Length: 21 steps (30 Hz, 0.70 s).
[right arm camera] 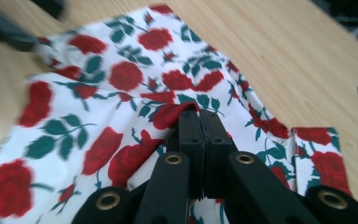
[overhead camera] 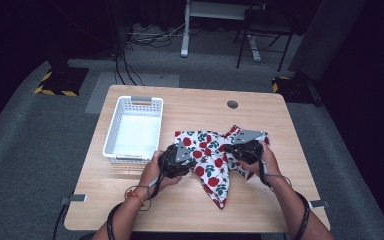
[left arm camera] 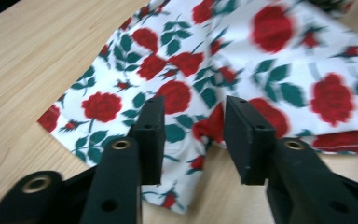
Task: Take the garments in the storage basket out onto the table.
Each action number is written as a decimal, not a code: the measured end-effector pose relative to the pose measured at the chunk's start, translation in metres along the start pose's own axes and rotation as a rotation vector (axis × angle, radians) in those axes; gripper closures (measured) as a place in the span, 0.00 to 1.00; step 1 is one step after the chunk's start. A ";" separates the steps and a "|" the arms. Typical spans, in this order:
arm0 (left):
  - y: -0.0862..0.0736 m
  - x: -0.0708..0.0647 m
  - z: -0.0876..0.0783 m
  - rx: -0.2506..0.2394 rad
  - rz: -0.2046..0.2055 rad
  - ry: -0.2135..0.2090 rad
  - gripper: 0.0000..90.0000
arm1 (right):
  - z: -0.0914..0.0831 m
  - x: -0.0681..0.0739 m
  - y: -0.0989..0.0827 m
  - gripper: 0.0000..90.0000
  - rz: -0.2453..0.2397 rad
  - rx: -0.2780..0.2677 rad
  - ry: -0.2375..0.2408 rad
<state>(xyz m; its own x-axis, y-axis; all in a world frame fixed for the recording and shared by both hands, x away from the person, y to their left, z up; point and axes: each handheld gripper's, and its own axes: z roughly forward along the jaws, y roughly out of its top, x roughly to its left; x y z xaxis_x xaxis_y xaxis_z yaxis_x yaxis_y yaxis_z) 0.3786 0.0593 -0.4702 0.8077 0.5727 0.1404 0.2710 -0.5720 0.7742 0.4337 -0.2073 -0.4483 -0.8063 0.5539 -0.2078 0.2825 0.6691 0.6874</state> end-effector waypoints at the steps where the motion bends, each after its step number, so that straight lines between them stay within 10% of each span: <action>1: 0.001 -0.004 -0.002 -0.011 0.003 -0.017 0.64 | 0.005 -0.001 0.000 0.99 0.005 0.014 0.001; 13: 0.024 -0.073 0.027 0.017 0.138 -0.203 0.51 | 0.048 -0.008 -0.002 0.95 0.009 0.173 0.010; 21: 0.025 -0.087 0.054 0.064 0.105 -0.214 0.41 | 0.031 -0.013 -0.004 0.51 0.069 0.123 -0.012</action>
<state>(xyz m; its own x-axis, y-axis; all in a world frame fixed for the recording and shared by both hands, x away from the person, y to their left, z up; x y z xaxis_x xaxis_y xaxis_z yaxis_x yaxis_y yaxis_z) 0.3432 -0.0365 -0.4966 0.9237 0.3750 0.0789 0.2069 -0.6614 0.7210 0.4592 -0.2021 -0.4702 -0.7768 0.6057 -0.1721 0.3991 0.6849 0.6096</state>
